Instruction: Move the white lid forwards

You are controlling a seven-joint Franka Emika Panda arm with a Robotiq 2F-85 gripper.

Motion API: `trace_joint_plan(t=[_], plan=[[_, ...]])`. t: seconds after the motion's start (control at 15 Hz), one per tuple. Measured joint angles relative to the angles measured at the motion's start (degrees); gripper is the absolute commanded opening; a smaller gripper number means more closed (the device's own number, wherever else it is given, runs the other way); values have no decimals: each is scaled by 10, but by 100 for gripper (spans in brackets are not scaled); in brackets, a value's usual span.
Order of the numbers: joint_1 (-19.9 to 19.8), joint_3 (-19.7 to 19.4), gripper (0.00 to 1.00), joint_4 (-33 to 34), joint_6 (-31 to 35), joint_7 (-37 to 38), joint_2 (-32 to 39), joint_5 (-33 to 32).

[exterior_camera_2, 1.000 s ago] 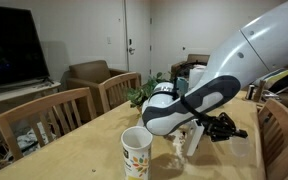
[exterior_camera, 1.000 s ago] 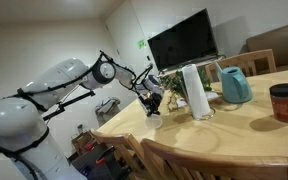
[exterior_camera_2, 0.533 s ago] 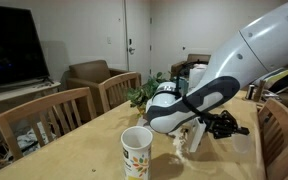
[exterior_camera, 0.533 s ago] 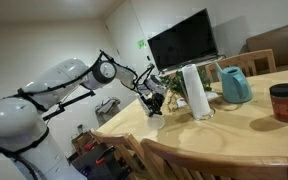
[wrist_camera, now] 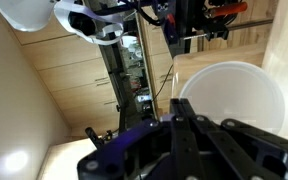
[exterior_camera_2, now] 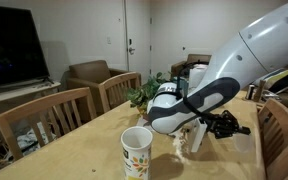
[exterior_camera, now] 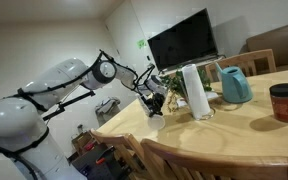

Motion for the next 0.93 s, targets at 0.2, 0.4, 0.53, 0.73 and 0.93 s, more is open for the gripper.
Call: trace_joint_plan(t=[0.2,0.4,0.53,0.73,0.93], plan=[[7,0,0,0,0,0,6,0],[13,0,0,1,0,0,12,0],[14,0,0,2,-1,0,15,0],[14,0,0,5,-4,0,21,0],[15,0,0,8,-13,0,28,-1]])
